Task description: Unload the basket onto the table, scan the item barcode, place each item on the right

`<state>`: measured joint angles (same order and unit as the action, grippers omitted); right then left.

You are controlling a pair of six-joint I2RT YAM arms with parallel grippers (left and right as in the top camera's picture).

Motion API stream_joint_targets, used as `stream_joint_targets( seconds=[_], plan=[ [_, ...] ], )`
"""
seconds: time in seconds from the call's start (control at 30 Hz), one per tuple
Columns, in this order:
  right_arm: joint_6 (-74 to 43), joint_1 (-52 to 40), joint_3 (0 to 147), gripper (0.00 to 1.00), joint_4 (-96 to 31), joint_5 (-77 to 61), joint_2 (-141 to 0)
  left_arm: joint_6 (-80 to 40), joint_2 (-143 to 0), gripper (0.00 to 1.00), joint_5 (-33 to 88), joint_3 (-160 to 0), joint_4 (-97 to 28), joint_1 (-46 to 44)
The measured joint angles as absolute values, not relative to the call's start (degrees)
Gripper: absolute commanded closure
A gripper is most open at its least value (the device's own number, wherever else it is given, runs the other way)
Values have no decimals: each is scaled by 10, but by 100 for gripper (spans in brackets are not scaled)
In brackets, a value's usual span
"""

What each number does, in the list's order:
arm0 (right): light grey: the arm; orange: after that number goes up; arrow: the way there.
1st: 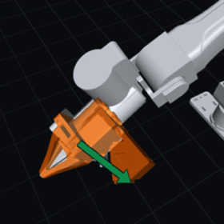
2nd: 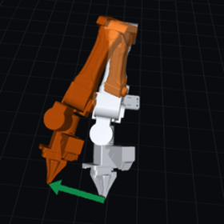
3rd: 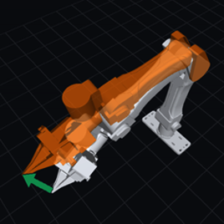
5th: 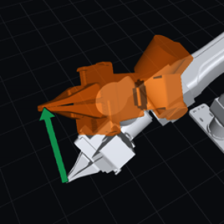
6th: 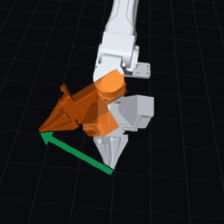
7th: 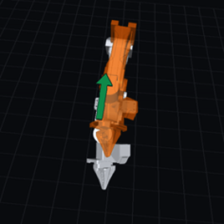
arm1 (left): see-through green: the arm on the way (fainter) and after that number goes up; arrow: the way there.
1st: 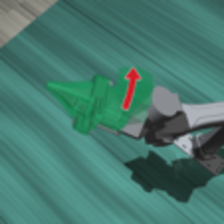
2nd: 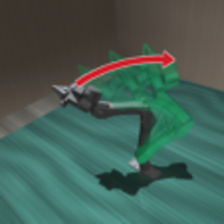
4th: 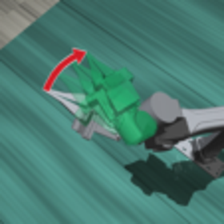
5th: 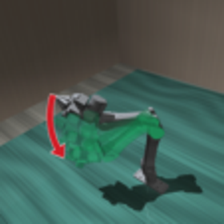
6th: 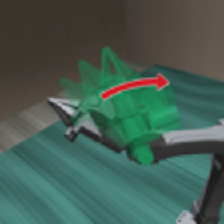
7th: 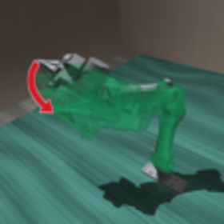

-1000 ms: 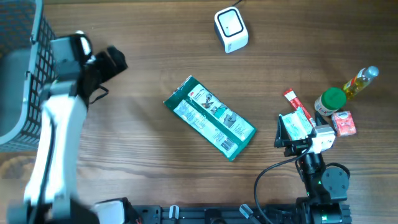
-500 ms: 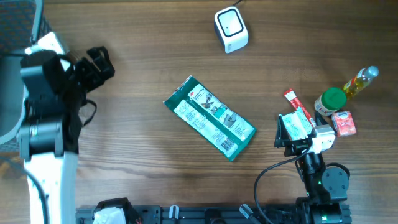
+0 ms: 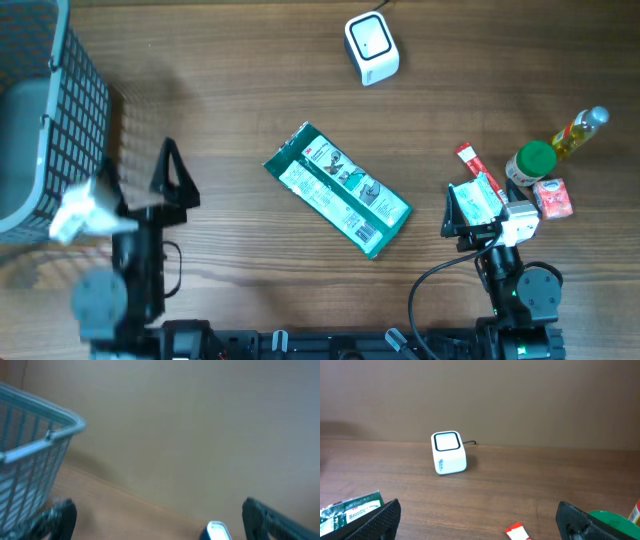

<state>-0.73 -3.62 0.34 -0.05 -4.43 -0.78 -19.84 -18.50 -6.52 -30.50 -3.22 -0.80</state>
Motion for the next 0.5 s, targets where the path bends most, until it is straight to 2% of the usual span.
stream_joint_targets(
  seconds=[0.07, 0.17, 0.5],
  plan=[
    [-7, -36, 3, 0, -1, -44, -7, -199, -110, 0, -55, -236, 63, -8],
    [-7, -36, 3, 0, 0, -44, -7, -198, -39, 0, -47, -176, 120, -8],
    [-7, -36, 3, 0, 0, -44, -7, -198, -8, 0, -33, -93, 150, -8]
  ],
)
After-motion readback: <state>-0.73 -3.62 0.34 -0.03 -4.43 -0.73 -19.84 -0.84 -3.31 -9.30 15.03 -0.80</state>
